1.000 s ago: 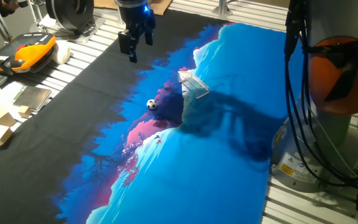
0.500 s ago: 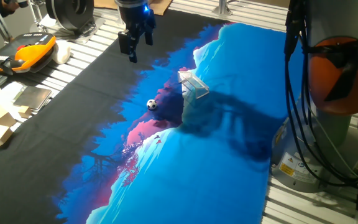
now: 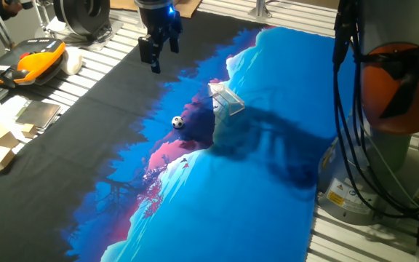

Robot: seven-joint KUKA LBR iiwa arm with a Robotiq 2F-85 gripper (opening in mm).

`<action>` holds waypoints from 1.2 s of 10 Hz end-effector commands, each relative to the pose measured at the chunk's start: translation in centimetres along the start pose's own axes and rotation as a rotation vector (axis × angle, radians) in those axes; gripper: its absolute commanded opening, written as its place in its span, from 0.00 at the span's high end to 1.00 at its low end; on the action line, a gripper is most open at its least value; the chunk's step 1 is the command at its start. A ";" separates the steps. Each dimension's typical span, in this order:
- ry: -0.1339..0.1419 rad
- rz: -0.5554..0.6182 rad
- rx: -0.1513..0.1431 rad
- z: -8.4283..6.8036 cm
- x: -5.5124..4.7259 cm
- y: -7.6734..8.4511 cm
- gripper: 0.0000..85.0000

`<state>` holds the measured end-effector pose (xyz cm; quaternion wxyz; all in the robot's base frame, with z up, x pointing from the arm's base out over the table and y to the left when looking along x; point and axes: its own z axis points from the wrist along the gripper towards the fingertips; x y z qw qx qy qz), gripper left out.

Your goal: Push the soccer ball into the goal

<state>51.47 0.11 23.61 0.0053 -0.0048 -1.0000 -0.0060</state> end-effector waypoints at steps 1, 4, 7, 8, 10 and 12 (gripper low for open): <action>0.166 0.105 -0.021 0.0 0.0 -0.1 1.00; 0.169 0.105 -0.021 -0.2 -0.1 0.0 1.00; 0.166 0.106 -0.026 -0.2 -0.1 0.1 1.00; 0.159 0.103 -0.025 -0.2 -0.1 0.3 1.00; 0.145 0.091 0.018 0.0 0.0 0.9 1.00; 0.136 0.080 0.014 0.3 0.3 1.4 1.00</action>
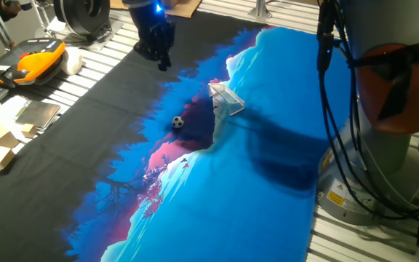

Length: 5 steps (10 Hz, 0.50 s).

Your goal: Push the soccer ball into the goal

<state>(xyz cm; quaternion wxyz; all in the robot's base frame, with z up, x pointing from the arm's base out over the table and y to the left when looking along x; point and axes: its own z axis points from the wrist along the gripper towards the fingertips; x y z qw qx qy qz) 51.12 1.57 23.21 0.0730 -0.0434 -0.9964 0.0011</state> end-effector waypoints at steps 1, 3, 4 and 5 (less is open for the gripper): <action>0.000 0.002 -0.006 0.3 0.2 0.1 1.00; -0.003 0.010 -0.023 0.9 0.2 -0.1 1.00; -0.024 0.017 -0.025 1.3 0.5 -0.2 1.00; -0.051 0.015 0.015 1.9 0.9 -0.1 1.00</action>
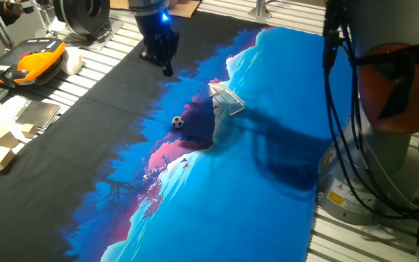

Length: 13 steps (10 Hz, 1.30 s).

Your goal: Push the soccer ball into the goal

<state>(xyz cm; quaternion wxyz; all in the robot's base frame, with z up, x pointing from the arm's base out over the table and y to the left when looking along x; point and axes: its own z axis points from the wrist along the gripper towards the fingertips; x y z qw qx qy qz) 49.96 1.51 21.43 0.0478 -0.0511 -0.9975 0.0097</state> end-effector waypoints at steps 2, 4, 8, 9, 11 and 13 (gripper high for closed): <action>-0.009 -0.004 0.028 2.0 0.3 0.0 1.00; -0.034 0.000 0.009 4.8 0.5 0.2 1.00; -0.033 -0.035 0.047 6.4 1.4 1.1 1.00; -0.054 -0.031 0.042 7.5 1.3 1.1 1.00; -0.062 -0.047 0.002 8.1 1.2 1.2 1.00; -0.052 -0.035 -0.057 8.0 1.3 1.7 1.00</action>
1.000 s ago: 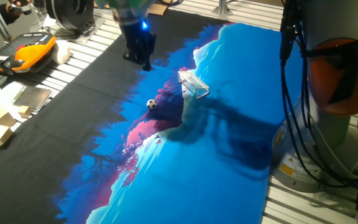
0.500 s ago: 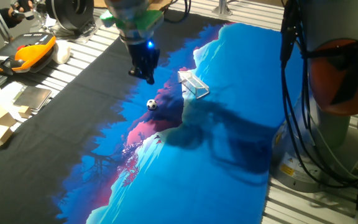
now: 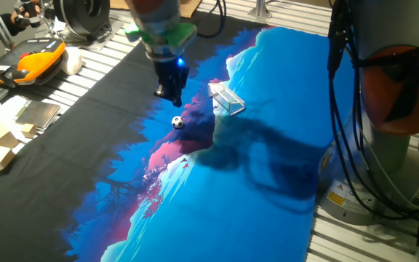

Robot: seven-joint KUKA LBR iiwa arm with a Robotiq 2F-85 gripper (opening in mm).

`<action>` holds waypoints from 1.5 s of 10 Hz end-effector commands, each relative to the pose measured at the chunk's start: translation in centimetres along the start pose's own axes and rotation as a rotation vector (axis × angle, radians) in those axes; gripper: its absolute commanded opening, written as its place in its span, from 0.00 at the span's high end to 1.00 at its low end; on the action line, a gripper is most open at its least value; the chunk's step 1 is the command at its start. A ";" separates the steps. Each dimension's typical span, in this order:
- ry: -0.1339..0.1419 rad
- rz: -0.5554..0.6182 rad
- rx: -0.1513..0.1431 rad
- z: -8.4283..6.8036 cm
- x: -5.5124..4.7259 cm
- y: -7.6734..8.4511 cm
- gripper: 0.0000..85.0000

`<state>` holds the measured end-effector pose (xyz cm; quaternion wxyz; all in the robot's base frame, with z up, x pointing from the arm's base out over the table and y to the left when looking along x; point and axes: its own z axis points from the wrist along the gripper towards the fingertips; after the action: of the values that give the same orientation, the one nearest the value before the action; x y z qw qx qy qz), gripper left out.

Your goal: Push the soccer ball into the goal

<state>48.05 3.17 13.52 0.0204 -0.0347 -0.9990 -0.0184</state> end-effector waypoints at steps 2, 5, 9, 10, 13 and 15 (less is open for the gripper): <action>0.001 0.035 -0.022 0.0 0.1 0.2 1.00; 0.001 0.080 -0.017 0.0 0.1 0.2 1.00; 0.014 0.150 -0.076 0.0 0.1 0.2 1.00; 0.025 0.192 -0.104 0.0 0.1 0.2 1.00; 0.010 0.264 -0.059 0.0 0.1 0.2 1.00; 0.003 0.302 -0.046 0.0 0.1 0.2 1.00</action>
<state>47.93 3.34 13.48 0.0233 -0.1844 -0.9819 -0.0370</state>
